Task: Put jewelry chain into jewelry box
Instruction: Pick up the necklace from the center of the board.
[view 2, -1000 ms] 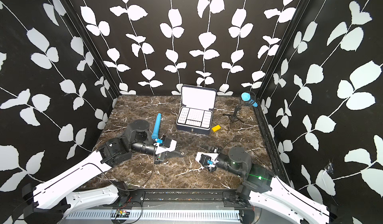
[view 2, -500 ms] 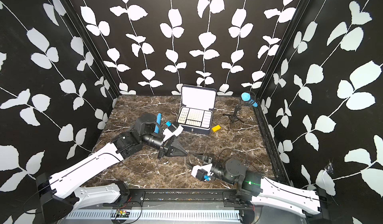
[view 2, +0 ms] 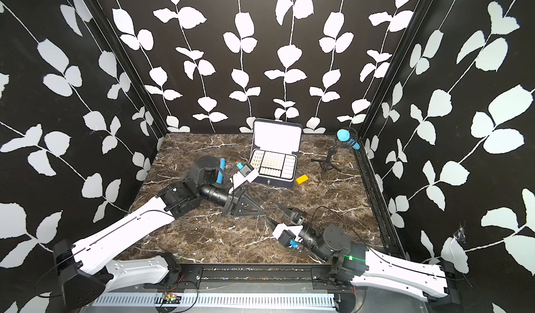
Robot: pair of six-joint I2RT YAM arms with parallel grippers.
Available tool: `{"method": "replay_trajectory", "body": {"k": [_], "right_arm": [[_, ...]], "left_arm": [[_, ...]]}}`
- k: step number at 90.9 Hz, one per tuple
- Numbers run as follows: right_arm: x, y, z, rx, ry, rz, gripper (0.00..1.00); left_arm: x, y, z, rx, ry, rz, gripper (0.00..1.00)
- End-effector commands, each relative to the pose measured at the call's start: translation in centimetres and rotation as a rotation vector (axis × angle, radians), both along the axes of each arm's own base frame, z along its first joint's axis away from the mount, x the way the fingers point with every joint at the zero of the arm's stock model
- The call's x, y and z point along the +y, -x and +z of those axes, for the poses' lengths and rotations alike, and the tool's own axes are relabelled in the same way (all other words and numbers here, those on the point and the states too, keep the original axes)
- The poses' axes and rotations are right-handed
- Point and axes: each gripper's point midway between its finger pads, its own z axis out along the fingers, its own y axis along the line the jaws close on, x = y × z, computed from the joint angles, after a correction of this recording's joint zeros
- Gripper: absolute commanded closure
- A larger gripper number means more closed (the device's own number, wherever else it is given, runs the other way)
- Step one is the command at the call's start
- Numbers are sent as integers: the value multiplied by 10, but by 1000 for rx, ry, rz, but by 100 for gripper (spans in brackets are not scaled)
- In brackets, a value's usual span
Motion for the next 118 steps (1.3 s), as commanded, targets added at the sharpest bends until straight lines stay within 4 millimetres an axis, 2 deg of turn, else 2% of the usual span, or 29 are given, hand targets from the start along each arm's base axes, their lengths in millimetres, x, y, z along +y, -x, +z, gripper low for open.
{"method": "replay_trajectory", "body": {"k": [1, 19, 32, 50, 75, 93, 118], "right_arm": [[0, 2, -2, 51, -25, 14, 45], [6, 7, -6, 110, -61, 62, 44], [0, -4, 6, 167, -196, 14, 44], [6, -8, 1, 165, -172, -4, 51], [17, -6, 9, 147, -185, 24, 57], [16, -9, 15, 139, -211, 8, 65], [17, -9, 20, 132, -227, 12, 68]], "left_arm": [[4, -2, 9, 84, -44, 40, 100], [2, -3, 7, 190, -82, 3, 100], [2, 2, 11, 211, -77, -36, 100], [6, 7, 8, 206, -83, -60, 100], [5, 6, 0, 219, -107, -59, 100], [5, 6, -1, 212, -108, -59, 100], [6, 6, -4, 209, -118, -58, 100]]}}
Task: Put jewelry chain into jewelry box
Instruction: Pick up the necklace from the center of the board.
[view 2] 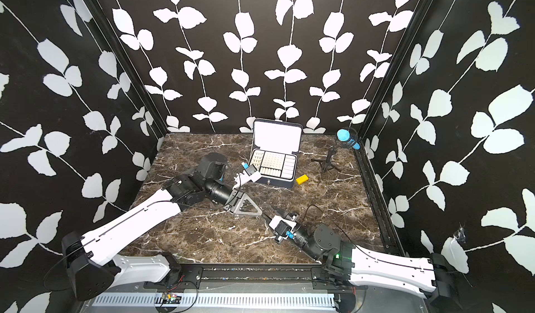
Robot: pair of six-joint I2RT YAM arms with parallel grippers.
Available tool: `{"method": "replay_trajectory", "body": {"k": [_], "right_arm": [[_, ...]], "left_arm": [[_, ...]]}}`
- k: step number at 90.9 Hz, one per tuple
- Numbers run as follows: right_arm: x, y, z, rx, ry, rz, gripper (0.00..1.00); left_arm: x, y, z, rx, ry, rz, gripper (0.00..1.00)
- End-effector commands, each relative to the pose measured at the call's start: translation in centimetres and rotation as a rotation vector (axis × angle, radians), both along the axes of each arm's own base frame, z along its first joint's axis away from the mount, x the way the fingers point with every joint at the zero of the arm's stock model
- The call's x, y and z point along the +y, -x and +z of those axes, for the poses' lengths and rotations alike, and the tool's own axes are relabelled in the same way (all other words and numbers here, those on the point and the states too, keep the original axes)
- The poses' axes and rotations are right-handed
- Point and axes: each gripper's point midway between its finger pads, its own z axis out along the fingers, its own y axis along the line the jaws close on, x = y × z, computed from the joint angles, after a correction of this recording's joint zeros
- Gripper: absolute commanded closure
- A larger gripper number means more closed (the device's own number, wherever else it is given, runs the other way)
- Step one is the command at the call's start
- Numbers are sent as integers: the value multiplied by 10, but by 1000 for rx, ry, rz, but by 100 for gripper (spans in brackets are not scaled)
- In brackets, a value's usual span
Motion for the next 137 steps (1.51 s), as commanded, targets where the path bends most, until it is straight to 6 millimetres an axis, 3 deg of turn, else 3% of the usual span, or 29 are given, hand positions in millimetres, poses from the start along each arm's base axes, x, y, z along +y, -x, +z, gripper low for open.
{"method": "replay_trajectory", "body": {"k": [1, 25, 45, 99, 137], "right_arm": [[-4, 1, 28, -22, -90, 2, 69], [4, 6, 28, -26, -70, 39, 75], [6, 7, 19, -17, -34, 52, 65], [2, 8, 28, -33, -65, 45, 66], [4, 9, 30, -33, -69, 57, 78]], "left_arm": [[2, 3, 13, -34, 37, -20, 100], [3, 3, 14, -43, 36, -19, 100], [4, 4, 16, -55, 38, -20, 100], [4, 2, 13, -54, 22, -12, 100], [4, 2, 12, -56, 19, -12, 100]]}}
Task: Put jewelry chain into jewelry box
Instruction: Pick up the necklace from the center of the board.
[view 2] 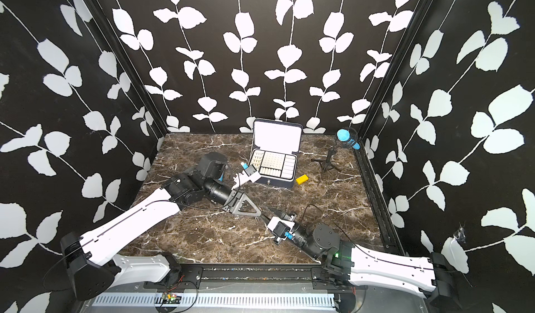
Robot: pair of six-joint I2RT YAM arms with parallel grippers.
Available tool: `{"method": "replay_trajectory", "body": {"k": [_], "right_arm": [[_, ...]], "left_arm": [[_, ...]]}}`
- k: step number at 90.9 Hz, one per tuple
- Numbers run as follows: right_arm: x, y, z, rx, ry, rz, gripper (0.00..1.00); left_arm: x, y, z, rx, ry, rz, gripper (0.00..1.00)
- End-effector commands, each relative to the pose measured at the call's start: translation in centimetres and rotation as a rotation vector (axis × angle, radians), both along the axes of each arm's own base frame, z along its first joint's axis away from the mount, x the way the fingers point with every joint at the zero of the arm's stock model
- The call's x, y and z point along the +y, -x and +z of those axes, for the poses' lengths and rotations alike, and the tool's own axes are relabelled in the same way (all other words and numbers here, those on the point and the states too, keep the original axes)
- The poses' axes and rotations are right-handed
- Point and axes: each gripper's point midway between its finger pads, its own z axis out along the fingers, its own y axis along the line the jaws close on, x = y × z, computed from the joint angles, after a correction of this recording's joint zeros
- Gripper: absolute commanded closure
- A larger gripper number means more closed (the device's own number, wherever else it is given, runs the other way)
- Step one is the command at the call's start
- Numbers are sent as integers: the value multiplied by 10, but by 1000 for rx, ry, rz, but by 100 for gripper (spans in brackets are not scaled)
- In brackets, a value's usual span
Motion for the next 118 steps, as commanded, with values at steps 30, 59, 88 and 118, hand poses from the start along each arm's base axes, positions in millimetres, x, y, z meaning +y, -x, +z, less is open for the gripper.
{"method": "replay_trajectory", "body": {"k": [30, 59, 88, 118], "right_arm": [[2, 4, 29, -24, -83, 23, 87], [-2, 3, 34, -28, -104, 16, 81], [-3, 4, 32, -27, -96, 21, 94], [-1, 10, 29, -28, -59, 53, 100]], "left_arm": [[1, 0, 8, -30, 18, -3, 100], [2, 0, 6, -31, 12, -1, 100], [3, 0, 7, -36, 11, 2, 100], [2, 0, 10, -42, 15, 4, 78]]}}
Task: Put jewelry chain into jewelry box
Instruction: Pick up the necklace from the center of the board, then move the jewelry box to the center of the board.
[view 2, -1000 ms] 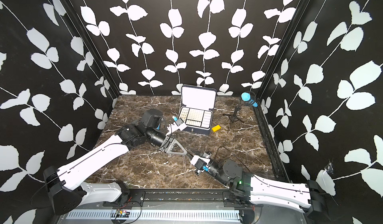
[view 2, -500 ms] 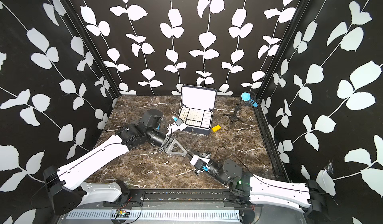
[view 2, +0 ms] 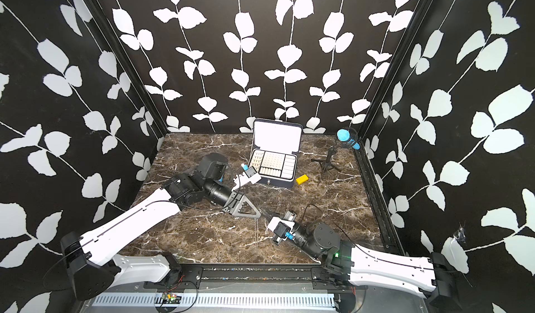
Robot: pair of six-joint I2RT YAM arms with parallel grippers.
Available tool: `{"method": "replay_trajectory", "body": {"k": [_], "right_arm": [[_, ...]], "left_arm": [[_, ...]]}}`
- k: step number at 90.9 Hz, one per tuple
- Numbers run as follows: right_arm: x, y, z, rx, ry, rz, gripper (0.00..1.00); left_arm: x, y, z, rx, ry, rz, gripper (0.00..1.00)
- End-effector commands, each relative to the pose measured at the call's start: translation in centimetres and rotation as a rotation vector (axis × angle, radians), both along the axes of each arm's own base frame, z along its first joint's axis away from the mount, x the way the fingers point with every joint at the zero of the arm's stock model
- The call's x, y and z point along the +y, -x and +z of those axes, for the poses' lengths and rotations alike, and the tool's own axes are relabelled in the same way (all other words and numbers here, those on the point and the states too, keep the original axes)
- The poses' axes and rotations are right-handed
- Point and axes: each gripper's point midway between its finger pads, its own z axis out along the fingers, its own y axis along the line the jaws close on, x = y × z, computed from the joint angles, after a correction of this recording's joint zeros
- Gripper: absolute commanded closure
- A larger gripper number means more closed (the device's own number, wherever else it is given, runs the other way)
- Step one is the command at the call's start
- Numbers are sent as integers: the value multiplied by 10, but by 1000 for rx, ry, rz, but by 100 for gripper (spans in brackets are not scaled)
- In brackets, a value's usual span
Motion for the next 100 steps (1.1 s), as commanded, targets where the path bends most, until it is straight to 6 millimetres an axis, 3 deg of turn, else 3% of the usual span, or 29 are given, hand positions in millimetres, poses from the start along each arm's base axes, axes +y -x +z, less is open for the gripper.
{"method": "replay_trajectory", "body": {"k": [1, 3, 6, 8, 10, 28, 38, 53, 59, 67, 74, 88, 100], "right_arm": [[-2, 7, 24, -21, -50, 32, 100], [-2, 7, 24, -21, -49, 33, 100], [-2, 7, 24, -20, -47, 33, 100], [-2, 7, 23, -19, -45, 33, 100], [-2, 7, 23, -18, -43, 33, 100], [-8, 1, 18, 4, -17, -6, 100], [-22, -12, 11, 55, 18, -102, 100], [-55, -41, -6, 149, 105, -334, 100], [-69, -50, -12, 168, 135, -419, 100], [-83, -57, -15, 178, 160, -500, 100], [-91, -59, -13, 180, 161, -527, 100], [-93, -60, -11, 189, 175, -532, 100], [-93, -59, -12, 201, 170, -525, 100]], "left_arm": [[1, -1, 14, -44, 31, 4, 72], [0, -1, 14, -46, 33, 4, 57], [0, -1, 16, -48, 37, 2, 15], [0, -1, 17, -53, 40, 2, 5], [1, -1, 18, -59, 43, 4, 2], [6, -6, 27, -165, 45, 62, 2], [19, -26, 15, -336, -54, 201, 1], [71, -102, -25, -690, -344, 629, 2], [91, -128, -36, -762, -404, 805, 1], [103, -164, -46, -835, -419, 1016, 2], [116, -196, -66, -807, -570, 1180, 3], [91, -242, -98, -771, -835, 1127, 2], [66, -280, -125, -714, -908, 1084, 2]]}}
